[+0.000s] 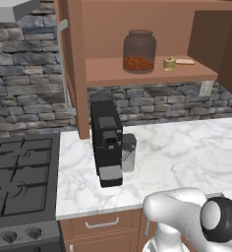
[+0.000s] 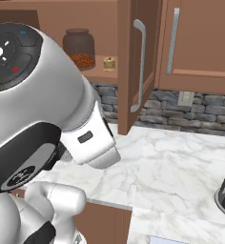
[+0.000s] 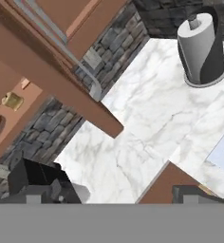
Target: Pick the candle and jar from the dining table and place them in the open cabinet. Close the cabinet after placing the objects.
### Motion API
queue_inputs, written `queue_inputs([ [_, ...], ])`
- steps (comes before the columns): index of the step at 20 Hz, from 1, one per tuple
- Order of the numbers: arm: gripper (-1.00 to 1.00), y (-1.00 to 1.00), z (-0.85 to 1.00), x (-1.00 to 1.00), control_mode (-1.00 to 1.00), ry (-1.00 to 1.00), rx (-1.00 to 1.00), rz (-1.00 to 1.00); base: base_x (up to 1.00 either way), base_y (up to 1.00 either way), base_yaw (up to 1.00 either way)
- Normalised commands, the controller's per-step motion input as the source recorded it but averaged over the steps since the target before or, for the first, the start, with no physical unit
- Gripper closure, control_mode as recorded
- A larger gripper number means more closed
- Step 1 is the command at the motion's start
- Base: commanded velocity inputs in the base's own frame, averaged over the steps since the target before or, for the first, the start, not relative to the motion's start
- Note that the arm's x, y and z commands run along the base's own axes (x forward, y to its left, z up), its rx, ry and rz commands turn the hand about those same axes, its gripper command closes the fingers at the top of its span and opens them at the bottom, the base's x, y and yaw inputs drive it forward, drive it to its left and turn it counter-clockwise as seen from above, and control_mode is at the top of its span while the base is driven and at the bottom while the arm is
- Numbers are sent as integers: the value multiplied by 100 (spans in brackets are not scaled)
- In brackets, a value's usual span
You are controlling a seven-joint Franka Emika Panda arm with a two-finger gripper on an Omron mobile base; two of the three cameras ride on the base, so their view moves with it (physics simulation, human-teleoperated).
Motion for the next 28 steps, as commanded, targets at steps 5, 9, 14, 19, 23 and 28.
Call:
queue_inputs([
  [5,-100,-11,0,18,-100,0,24,0,0,0,0],
  [9,-100,-2,0,12,-100,0,21,0,0,0,0],
  [14,-100,0,0,0,-100,-9,15,0,0,0,0],
  [19,-100,0,0,0,-100,-15,10,0,0,0,0],
  [23,-100,-6,0,0,-100,-14,7,0,0,0,0],
  [28,-100,-2,0,13,-100,-9,7,0,0,0,0],
])
